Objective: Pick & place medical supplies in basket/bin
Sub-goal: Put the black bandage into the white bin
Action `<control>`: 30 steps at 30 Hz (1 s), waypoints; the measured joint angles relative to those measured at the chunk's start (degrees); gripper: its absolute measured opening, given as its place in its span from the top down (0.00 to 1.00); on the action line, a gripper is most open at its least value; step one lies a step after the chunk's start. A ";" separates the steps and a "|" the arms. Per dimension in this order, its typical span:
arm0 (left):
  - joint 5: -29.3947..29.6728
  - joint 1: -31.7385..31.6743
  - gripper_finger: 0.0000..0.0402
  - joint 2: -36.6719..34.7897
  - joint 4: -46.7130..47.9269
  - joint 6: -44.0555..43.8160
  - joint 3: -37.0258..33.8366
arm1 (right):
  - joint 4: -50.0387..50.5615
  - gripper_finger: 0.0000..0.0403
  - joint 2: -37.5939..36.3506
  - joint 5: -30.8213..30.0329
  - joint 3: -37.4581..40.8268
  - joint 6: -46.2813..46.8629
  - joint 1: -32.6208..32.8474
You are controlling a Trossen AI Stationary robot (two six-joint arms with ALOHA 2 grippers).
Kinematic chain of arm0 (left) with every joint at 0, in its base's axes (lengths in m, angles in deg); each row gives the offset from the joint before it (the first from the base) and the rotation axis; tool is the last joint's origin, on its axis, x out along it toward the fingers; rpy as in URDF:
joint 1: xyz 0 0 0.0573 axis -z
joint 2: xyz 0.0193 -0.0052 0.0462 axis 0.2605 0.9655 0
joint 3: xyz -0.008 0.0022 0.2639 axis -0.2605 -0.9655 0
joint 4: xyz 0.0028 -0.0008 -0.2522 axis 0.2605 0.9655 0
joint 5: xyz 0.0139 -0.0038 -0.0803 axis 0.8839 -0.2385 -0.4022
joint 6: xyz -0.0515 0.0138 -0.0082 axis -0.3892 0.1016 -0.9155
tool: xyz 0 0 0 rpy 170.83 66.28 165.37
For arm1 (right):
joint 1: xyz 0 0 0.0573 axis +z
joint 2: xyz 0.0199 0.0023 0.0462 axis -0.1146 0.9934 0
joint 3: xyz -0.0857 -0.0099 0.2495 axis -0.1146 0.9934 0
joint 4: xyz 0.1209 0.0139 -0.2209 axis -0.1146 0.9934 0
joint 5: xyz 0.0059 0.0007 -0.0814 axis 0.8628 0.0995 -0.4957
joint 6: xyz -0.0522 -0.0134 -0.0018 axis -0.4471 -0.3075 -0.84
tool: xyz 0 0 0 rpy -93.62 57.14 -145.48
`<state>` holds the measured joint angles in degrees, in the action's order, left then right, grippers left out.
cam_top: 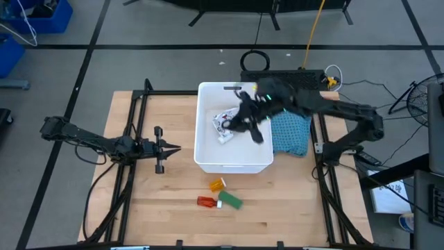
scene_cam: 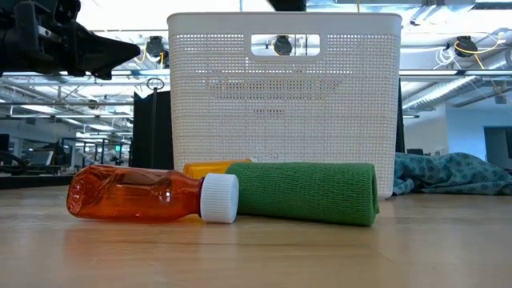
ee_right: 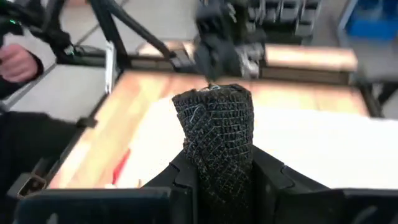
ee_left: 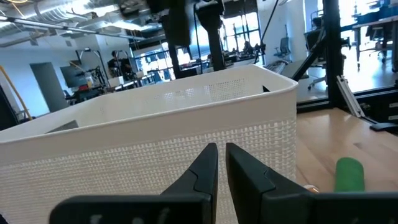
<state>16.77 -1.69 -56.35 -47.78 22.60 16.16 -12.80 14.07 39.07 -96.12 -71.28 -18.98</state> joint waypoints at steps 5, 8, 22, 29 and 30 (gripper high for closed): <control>0.00 0.02 0.91 0.01 0.04 0.08 0.00 | 7.73 0.81 8.07 2.70 -7.93 -3.90 -7.77; 0.01 0.01 0.91 -0.01 0.04 0.29 0.00 | 11.50 0.81 13.06 2.69 -11.23 -8.20 -10.43; 0.22 0.00 0.91 0.01 0.17 6.18 0.00 | 32.97 0.81 29.65 -14.64 -16.87 -30.01 -11.82; 0.50 0.02 0.91 0.01 1.84 6.23 0.00 | 29.27 0.81 31.02 -15.65 -8.87 -40.56 -8.51; 0.48 0.02 0.91 0.01 2.08 6.20 0.00 | 28.30 0.81 30.87 -15.88 -7.27 -41.44 -8.10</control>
<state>17.25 -1.67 -56.34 -45.70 28.80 16.16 15.50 44.94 23.19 -103.39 -112.72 -27.08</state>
